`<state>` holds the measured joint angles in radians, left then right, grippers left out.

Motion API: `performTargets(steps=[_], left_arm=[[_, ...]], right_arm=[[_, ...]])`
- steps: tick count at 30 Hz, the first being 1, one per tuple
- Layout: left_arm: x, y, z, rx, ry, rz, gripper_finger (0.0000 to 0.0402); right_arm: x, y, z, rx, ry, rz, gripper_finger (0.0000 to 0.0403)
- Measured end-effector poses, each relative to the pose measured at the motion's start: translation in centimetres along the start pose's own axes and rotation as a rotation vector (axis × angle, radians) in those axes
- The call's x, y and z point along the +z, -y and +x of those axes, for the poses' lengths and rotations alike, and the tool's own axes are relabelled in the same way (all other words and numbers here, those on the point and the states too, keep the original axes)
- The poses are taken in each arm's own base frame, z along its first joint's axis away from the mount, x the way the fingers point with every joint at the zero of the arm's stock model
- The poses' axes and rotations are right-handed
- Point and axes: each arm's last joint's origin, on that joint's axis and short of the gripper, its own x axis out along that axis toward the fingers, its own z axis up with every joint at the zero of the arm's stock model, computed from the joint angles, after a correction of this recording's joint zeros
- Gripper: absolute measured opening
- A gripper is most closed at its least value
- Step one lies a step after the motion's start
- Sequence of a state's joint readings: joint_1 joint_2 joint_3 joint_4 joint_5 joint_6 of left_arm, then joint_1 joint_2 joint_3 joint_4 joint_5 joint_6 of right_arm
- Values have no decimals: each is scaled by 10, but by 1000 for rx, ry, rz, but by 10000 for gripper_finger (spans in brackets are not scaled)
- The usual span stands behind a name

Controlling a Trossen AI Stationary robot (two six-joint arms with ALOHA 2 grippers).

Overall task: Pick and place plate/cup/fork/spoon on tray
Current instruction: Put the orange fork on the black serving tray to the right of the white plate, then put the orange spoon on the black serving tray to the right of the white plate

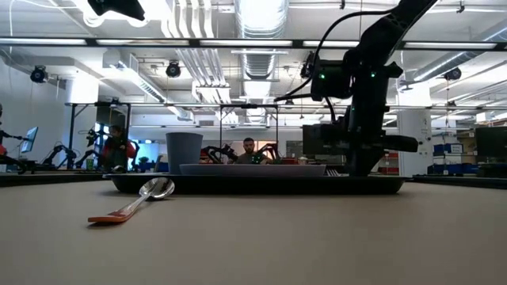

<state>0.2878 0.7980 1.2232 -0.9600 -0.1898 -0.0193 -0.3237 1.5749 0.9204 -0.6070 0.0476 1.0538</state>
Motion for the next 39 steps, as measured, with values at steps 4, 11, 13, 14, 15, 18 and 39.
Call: performTargets(steps=[4, 11, 13, 14, 15, 18, 39], left_arm=[[0, 0, -1, 0, 2, 0, 98], [0, 0, -1, -1, 2, 0, 98], [0, 0, -1, -1, 2, 0, 98], [0, 0, -1, -1, 2, 0, 98], [0, 0, -1, -1, 2, 0, 98], [-1, 0, -1, -1, -2, 0, 98], [-101, 35, 58, -426, -539, -53, 1]], right_arm=[[1, -1, -1, 6, 8, 0, 23], [1, -2, -1, 9, 11, -7, 28], [1, -2, -2, 10, 12, -7, 29], [1, -2, -2, 12, 13, -8, 29], [1, -2, -4, 16, 16, -10, 29], [2, -2, -11, 39, 30, -15, 29], [-6, 22, -128, 371, 346, 4, 28]])
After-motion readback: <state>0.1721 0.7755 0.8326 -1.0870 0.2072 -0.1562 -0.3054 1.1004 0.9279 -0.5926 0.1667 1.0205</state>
